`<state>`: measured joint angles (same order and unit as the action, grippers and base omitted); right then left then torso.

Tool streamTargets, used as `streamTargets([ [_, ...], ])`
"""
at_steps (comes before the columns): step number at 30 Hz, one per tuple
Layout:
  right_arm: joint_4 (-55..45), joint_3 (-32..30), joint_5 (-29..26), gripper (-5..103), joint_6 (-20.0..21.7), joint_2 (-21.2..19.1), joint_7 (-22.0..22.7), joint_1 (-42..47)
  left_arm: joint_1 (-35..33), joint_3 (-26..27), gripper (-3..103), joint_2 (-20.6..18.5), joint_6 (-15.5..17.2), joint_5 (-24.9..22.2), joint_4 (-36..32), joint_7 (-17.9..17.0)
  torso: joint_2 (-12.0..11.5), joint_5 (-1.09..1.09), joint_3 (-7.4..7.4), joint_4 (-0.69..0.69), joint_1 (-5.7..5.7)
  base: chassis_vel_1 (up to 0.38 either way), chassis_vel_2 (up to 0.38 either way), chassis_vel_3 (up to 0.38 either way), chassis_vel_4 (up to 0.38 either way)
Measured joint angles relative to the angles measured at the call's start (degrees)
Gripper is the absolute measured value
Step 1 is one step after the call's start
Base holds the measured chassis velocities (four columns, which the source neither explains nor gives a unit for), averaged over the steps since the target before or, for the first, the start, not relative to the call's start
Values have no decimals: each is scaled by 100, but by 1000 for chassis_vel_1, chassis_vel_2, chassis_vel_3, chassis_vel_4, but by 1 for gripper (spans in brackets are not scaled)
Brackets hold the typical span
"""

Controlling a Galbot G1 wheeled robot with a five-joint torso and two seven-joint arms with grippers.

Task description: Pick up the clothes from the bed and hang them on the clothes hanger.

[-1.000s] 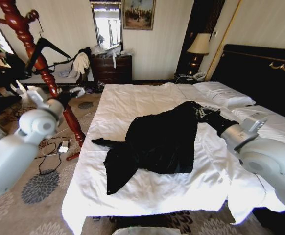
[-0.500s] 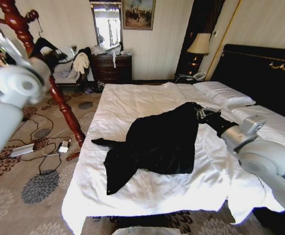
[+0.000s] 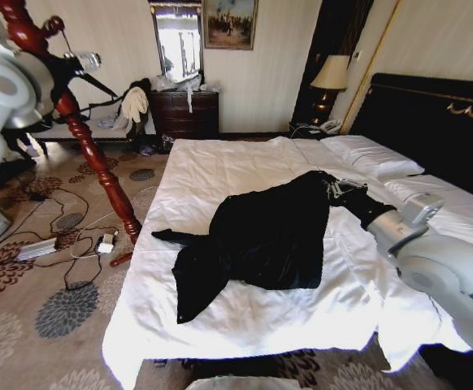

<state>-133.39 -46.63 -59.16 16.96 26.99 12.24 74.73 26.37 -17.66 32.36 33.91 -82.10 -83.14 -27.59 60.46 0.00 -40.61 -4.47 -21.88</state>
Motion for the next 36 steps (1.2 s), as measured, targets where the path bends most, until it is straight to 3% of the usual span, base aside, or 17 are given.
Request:
streamTargets([
  [5,-1,-74,6,0,-14,8,7,93,583,-355,100,106,526,19,341,-265,0,2,0,0,0,0,0,0,0],
  [11,-81,-147,-2,0,-17,-6,30,193,929,-574,100,90,846,-247,901,-270,0,-1,0,2,0,0,0,0,0],
  [14,-113,-174,-3,0,-17,-16,33,225,943,-576,100,56,862,-368,1076,-210,0,-1,1,3,1,0,0,0,0],
  [22,-228,-237,-77,0,25,-28,85,307,1058,-717,100,77,862,-125,1479,49,0,0,0,1,0,0,0,0,0],
  [36,-328,-265,-414,0,49,43,208,322,1527,-1109,100,881,837,134,3060,858,0,0,0,0,0,0,0,0,0],
])
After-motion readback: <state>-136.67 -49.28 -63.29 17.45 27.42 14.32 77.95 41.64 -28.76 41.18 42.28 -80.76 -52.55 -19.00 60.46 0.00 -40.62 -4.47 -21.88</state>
